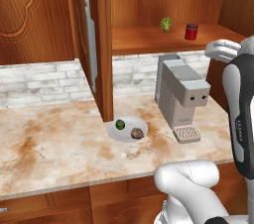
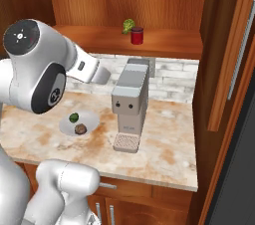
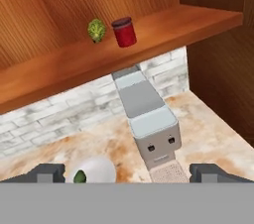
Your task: Pick the avocado and bread from the counter and place them on the plate. Then pick the jam from the cabinet and place it next to the plate. Lastly close the cabinet door.
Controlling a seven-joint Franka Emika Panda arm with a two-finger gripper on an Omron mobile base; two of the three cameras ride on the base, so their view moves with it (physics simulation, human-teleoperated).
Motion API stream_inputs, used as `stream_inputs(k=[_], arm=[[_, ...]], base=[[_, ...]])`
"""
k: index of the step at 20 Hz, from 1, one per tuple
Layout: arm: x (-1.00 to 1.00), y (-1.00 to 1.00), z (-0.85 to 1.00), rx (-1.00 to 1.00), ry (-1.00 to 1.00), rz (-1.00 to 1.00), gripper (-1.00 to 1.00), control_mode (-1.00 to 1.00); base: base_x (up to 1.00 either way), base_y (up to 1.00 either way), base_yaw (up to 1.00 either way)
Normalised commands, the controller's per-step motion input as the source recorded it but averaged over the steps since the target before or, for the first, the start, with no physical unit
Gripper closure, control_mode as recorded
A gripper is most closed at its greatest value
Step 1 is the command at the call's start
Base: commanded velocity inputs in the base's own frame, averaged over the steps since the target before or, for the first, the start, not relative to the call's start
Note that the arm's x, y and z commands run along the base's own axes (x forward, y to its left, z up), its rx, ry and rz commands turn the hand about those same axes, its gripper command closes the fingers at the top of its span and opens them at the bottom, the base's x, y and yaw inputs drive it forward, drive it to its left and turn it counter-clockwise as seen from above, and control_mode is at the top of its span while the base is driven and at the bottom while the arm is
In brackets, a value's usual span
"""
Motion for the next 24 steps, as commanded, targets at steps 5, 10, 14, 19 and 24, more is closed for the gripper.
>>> stream_inputs(k=[5,10,14,19,24], arm=[[0.06,-0.13,0.23,-0.05,0.00,0.00,-1.00,-1.00],[0.20,-0.09,0.11,-0.08,0.00,0.02,-1.00,-1.00],[0.27,-0.09,0.02,-0.06,0.00,0.04,-1.00,-1.00],[0.31,-0.11,0.00,-0.05,0.00,0.07,-1.00,-1.00],[0.26,-0.07,0.00,-0.06,0.00,0.06,-1.00,-1.00]], base=[[0.00,0.00,0.00],[0.00,0.00,0.00],[0.00,0.00,0.00],[0.00,0.00,0.00],[0.00,0.00,0.00]])
